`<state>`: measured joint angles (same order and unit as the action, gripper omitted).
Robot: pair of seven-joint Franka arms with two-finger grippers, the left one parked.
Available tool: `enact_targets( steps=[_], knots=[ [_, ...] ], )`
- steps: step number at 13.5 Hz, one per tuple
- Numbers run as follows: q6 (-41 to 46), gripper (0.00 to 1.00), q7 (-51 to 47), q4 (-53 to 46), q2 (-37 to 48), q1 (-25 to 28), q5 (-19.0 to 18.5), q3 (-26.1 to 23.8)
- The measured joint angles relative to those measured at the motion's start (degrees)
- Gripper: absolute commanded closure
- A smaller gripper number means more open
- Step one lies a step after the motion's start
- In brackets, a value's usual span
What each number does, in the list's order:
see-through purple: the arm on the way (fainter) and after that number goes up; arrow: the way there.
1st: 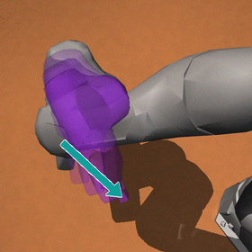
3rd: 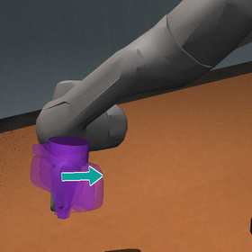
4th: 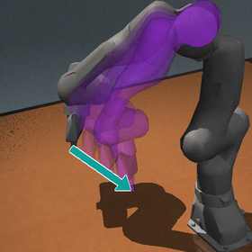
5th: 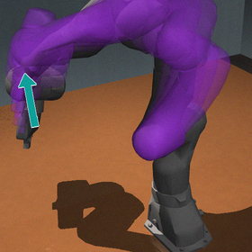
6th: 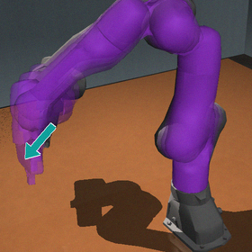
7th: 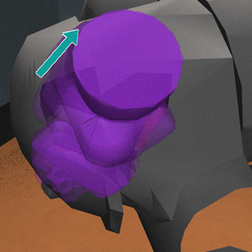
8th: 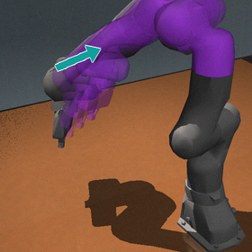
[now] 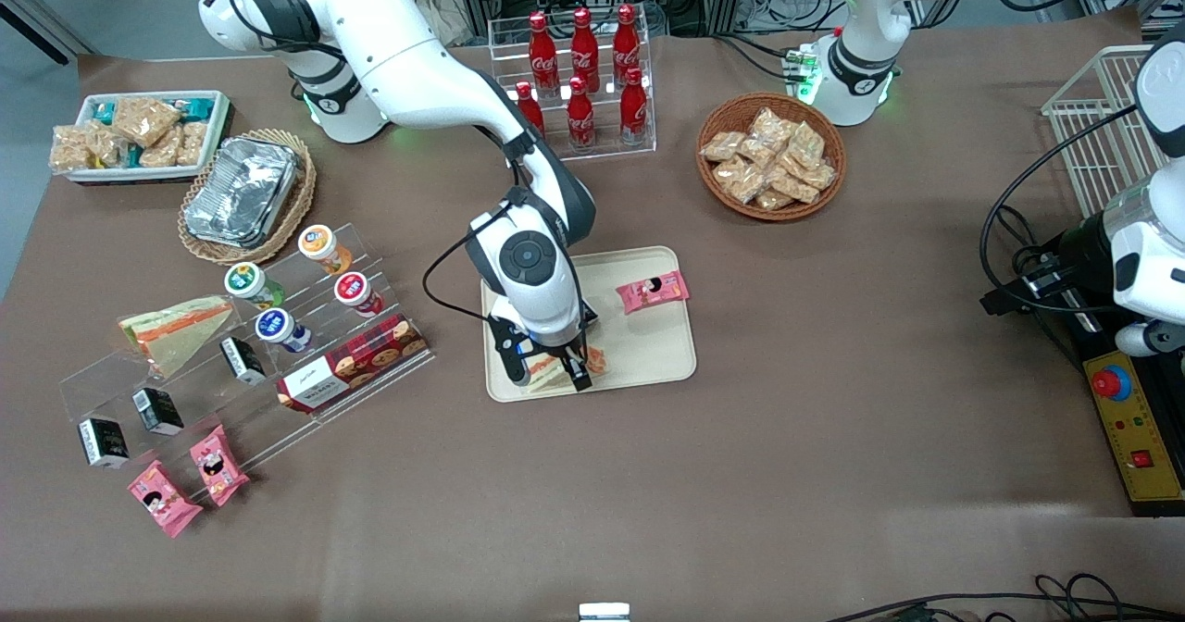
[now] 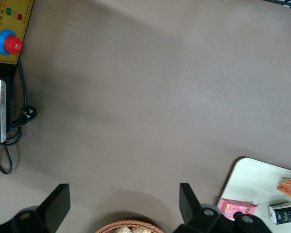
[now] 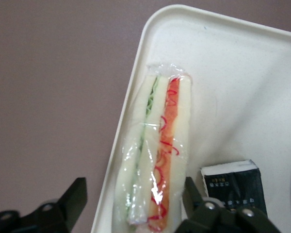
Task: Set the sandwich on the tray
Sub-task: 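Lower the sandwich onto the tray beside the black box, then open the right gripper to release the sandwich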
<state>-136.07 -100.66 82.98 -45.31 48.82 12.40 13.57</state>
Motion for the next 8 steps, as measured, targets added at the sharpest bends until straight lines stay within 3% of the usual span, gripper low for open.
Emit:
enact_targets(
  steps=[4,8],
  knots=[
    [4.4,0.0,3.3,-1.6,0.8,-0.1,0.0,0.0],
    [14.6,0.0,17.1,-2.2,7.2,-0.4,0.0,0.5]
  ],
)
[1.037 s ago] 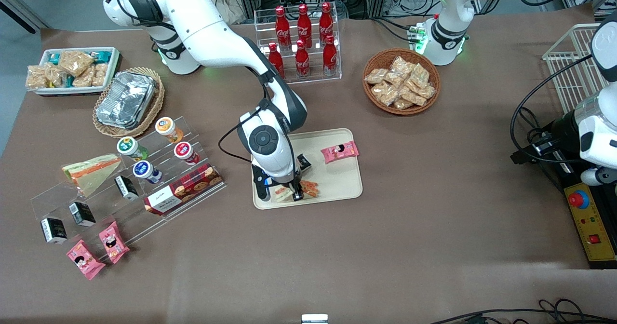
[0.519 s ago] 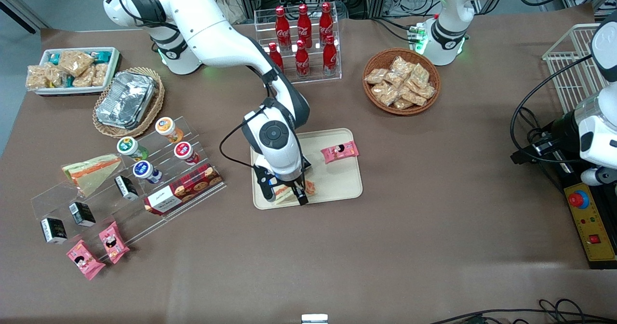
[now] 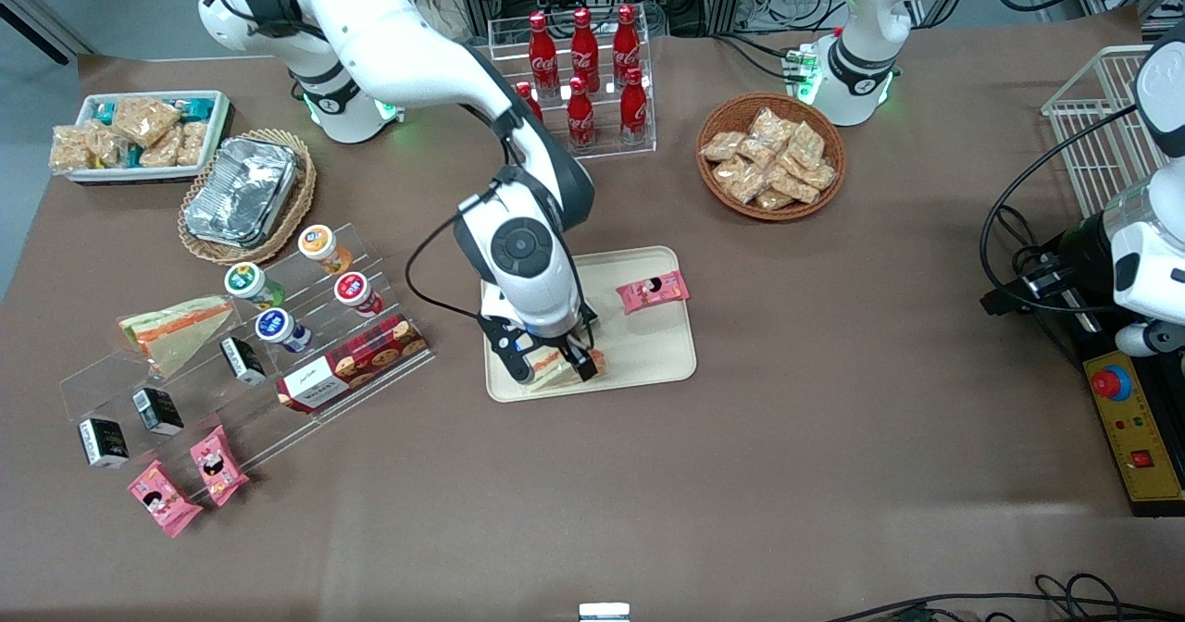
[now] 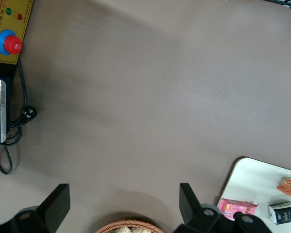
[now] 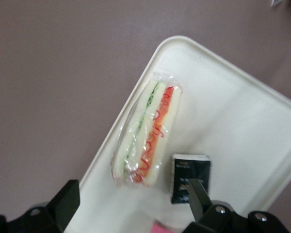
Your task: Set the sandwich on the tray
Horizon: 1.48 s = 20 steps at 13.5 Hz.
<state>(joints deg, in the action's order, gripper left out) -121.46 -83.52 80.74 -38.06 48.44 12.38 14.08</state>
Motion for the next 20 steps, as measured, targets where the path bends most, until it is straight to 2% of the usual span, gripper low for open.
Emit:
enact_targets(
  steps=[2,6,11,12,15,17,20],
  knots=[
    [3.9,0.0,6.8,1.3,4.5,-0.8,0.0,0.2],
    [4.6,0.0,23.2,9.6,14.4,-3.8,-0.2,0.4],
    [7.6,0.0,44.0,20.4,28.4,-10.4,-1.0,0.4],
    [9.2,0.0,46.3,21.6,30.4,-11.9,-2.6,0.4],
    [13.1,0.0,50.4,22.5,34.8,-15.1,-11.7,-0.8],
    [15.2,0.0,56.2,22.5,37.1,-20.1,-13.7,-4.5],
    [15.6,0.0,67.1,21.8,39.7,-35.0,-13.9,-14.0]
  ],
)
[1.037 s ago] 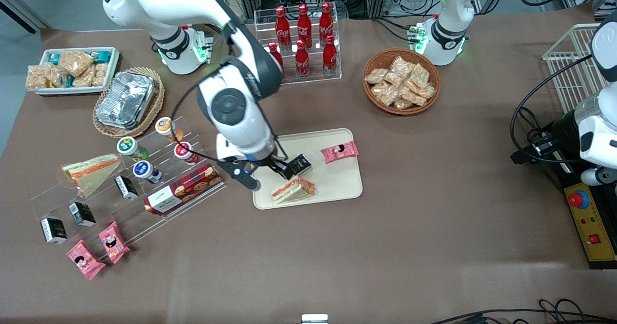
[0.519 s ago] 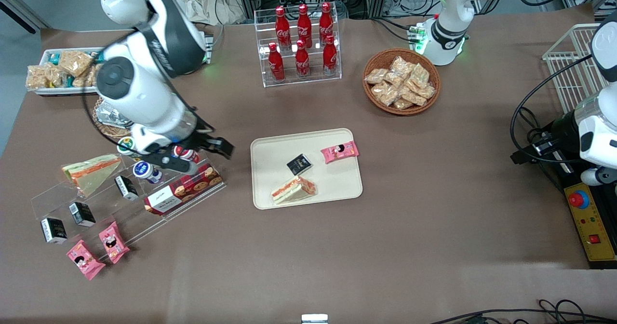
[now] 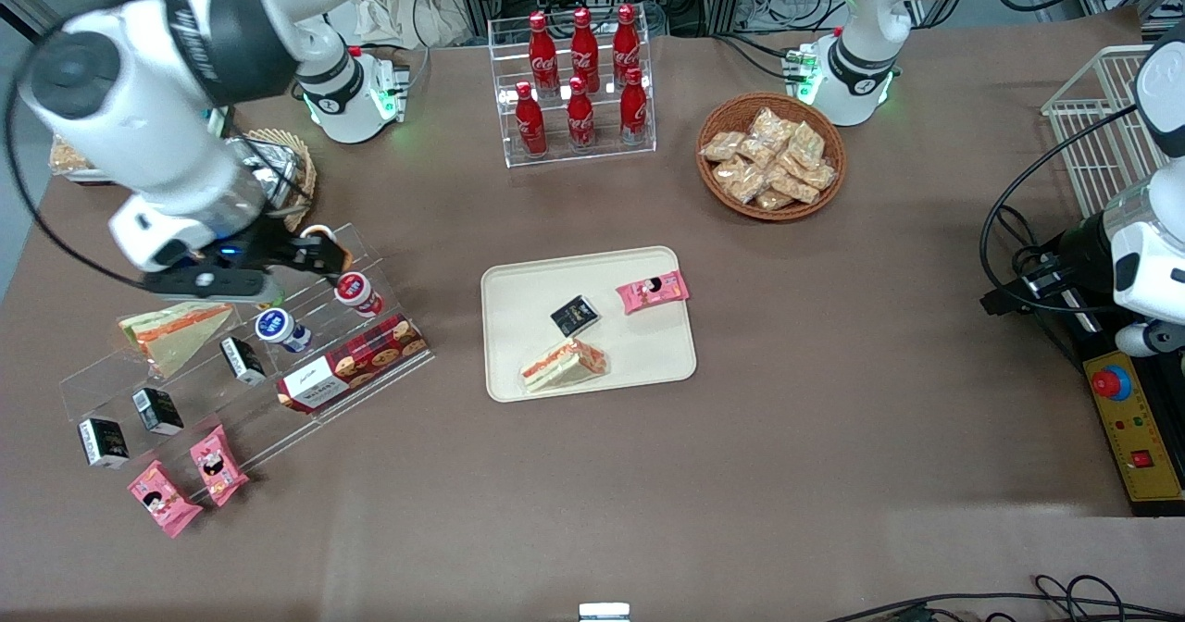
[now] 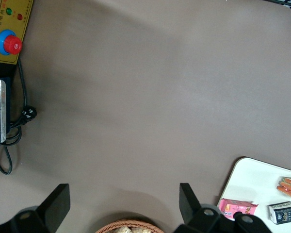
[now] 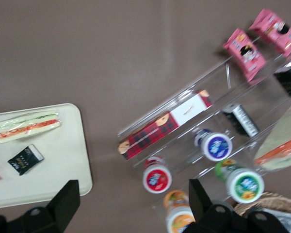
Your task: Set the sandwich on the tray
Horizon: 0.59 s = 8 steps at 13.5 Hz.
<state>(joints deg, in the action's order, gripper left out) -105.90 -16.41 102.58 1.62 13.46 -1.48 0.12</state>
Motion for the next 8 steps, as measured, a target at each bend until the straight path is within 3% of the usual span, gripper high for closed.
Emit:
enact_targets(
  steps=[2,8],
  knots=[
    [1.7,0.0,3.2,-2.6,0.7,-5.3,0.0,-2.6],
    [6.4,0.0,7.4,-8.1,0.5,-10.7,0.0,-2.6]
  ],
)
